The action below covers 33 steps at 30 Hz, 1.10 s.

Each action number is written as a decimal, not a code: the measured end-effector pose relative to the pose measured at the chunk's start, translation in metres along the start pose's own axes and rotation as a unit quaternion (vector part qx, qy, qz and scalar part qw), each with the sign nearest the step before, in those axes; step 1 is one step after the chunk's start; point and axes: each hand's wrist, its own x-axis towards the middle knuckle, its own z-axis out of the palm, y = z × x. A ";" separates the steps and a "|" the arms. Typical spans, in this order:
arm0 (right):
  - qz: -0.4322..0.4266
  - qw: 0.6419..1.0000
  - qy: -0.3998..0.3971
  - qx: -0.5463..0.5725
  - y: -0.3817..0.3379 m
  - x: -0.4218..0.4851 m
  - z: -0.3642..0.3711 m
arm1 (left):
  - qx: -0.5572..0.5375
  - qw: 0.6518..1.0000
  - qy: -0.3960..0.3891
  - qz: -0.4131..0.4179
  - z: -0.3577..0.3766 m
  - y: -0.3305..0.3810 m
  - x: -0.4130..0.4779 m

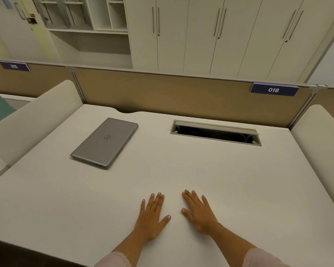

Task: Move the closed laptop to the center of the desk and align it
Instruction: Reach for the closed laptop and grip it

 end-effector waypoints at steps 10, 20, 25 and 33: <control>-0.036 0.993 0.059 0.092 -0.073 0.089 -0.003 | -0.179 0.974 0.027 -0.139 -0.024 -0.082 0.028; -0.029 0.983 0.071 0.165 -0.125 0.190 -0.018 | -0.243 0.931 0.116 -0.244 -0.066 -0.163 0.074; -0.030 0.982 0.045 0.181 -0.140 0.241 -0.030 | -0.245 0.923 0.144 -0.259 -0.090 -0.215 0.105; -0.030 0.986 -0.008 0.162 -0.151 0.325 -0.061 | -0.271 0.890 0.153 -0.332 -0.120 -0.278 0.162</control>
